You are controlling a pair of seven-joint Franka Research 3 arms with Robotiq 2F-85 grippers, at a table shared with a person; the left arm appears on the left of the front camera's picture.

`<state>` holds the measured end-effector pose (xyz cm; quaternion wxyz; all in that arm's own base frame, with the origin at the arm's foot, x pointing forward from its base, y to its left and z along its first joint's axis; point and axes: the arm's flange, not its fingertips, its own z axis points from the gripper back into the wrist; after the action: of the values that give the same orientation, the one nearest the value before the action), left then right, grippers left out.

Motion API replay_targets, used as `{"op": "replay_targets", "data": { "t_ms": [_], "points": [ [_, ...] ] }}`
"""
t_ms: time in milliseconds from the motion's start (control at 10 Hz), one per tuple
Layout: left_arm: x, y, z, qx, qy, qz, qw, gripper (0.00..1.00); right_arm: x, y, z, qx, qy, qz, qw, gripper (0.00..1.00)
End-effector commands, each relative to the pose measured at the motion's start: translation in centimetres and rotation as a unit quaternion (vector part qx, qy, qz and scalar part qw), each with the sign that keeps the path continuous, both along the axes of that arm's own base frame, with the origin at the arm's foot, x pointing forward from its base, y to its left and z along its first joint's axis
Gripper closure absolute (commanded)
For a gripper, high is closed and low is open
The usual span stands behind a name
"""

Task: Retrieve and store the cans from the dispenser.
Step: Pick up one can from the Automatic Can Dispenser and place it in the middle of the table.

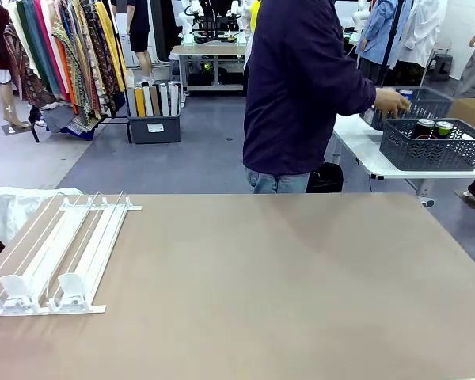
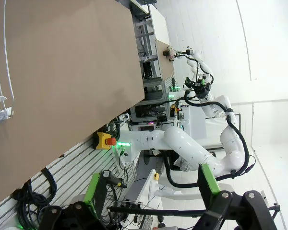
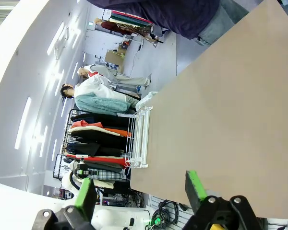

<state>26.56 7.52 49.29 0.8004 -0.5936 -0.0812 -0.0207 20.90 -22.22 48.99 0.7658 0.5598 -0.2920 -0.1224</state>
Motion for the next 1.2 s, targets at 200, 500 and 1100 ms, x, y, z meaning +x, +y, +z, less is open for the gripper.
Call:
{"op": "replay_targets", "data": {
  "t_ms": [200, 500, 1100],
  "points": [
    [0.04, -0.02, 0.12, -0.009, -0.007, 0.000, 1.000, 0.00, 0.16, -0.14, 0.26, 0.003, -0.017, 0.002, 1.000, 0.00],
    [0.04, -0.02, 0.12, -0.009, -0.007, 0.000, 1.000, 0.00, 0.16, -0.14, 0.26, 0.003, -0.017, 0.002, 1.000, 0.00],
    [0.04, -0.02, 0.12, -0.009, -0.007, 0.000, 1.000, 0.00, 0.16, -0.14, 0.26, 0.003, -0.017, 0.002, 1.000, 0.00]
  ]
}}
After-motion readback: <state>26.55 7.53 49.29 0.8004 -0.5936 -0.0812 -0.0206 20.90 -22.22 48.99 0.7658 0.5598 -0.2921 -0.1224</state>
